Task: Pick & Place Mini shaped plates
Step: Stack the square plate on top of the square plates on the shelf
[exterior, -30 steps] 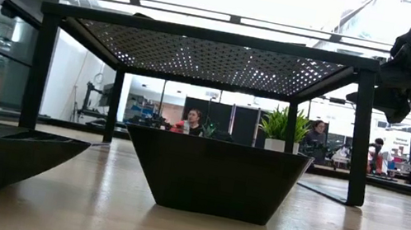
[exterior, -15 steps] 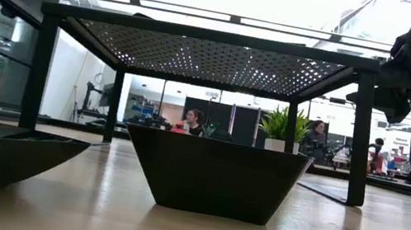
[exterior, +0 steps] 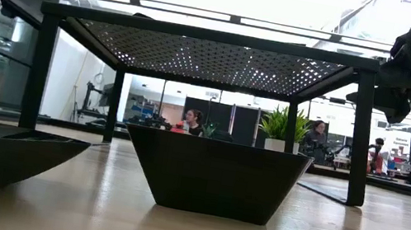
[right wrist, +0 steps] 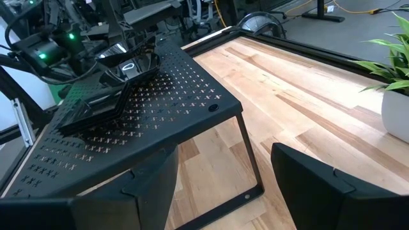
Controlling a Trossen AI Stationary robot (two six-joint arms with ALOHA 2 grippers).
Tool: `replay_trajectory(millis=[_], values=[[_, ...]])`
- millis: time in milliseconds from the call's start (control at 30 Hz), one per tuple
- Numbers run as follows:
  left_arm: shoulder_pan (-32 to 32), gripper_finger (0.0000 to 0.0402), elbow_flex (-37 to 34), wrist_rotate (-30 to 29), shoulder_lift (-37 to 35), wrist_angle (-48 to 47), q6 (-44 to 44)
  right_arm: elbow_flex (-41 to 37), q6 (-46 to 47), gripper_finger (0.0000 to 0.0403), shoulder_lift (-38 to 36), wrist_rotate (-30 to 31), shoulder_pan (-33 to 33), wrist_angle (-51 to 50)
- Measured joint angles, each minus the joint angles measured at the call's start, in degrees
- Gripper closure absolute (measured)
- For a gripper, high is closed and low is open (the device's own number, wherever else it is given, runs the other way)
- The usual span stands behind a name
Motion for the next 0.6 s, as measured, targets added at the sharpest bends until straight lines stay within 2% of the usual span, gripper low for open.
replay_trajectory(millis=[233,433,600], values=[[0.0,0.017,0.0,-2.7,0.4,2.7,-1.0,0.0,0.0,0.0157,0.0,0.0,0.0,0.0],[0.0,0.017,0.0,-2.7,0.4,2.4,-1.7,0.0,0.0,0.0157,0.0,0.0,0.0,0.0],[0.0,0.0194,0.0,-2.6,1.3,2.4,-1.7,0.0,0.0,0.0157,0.0,0.0,0.0,0.0]])
